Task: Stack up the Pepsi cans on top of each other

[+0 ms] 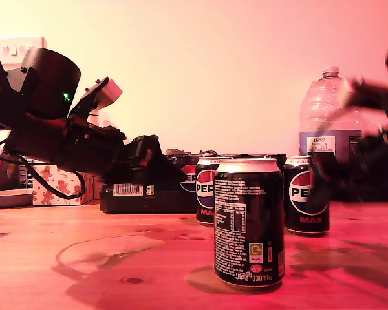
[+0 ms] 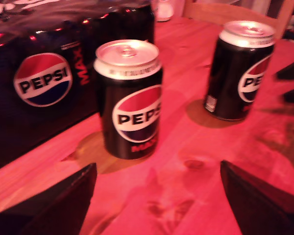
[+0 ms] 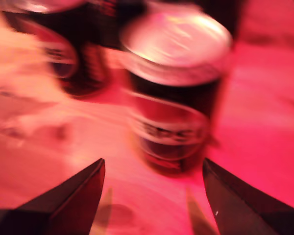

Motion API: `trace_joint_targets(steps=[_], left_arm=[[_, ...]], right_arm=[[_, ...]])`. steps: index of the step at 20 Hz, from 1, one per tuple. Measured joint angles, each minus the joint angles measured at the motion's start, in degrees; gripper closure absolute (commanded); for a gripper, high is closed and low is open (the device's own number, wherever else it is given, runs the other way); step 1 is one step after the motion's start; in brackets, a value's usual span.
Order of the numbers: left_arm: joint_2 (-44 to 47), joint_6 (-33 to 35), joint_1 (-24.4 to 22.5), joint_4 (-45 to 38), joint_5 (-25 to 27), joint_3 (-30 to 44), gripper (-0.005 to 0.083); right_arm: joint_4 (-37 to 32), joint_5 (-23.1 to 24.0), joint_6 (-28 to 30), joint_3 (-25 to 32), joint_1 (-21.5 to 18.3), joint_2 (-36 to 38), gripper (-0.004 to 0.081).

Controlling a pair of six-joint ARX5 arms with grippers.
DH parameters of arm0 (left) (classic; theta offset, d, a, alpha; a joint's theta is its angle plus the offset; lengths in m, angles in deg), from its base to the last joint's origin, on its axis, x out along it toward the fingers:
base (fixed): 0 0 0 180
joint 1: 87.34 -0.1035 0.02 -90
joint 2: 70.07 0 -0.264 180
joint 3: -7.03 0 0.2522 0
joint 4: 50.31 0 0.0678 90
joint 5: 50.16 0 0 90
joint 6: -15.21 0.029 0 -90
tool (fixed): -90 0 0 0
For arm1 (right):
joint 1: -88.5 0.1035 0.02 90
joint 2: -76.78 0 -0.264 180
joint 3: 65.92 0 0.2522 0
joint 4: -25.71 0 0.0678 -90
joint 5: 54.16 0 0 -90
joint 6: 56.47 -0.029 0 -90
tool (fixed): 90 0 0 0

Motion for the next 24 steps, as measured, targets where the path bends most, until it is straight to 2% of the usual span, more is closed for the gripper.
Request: trace_joint_targets(steps=[4,6,8,13,17,24], left_arm=[[0.00,0.00,0.00,0.52,-0.66,-0.02,0.0044],[0.00,0.00,0.00,0.48,-0.63,-0.02,0.0044],[0.00,0.00,0.00,0.57,-0.66,-0.02,0.0044],[0.00,0.00,0.00,0.79,-0.66,-0.02,0.0044],[0.00,0.02,0.00,0.81,-0.66,-0.02,0.0044],[0.00,0.04,0.00,0.46,-0.66,-0.02,0.0044]], right_arm=[[-3.32,-0.44,-0.15,-3.10,-2.08,-5.64,0.0198],[-2.08,-3.89,-0.20,-5.92,-2.01,-7.15,0.0200],[-0.70,-4.55,-0.68,-8.20,-1.86,-7.67,0.0200],[-0.17,-4.55,-2.25,-9.09,-1.27,-7.67,0.0194],[0.61,-4.52,-3.80,-10.34,-1.16,-7.67,-0.0001],[1.09,-2.47,-4.46,-10.45,-0.87,-7.67,-0.0019]])
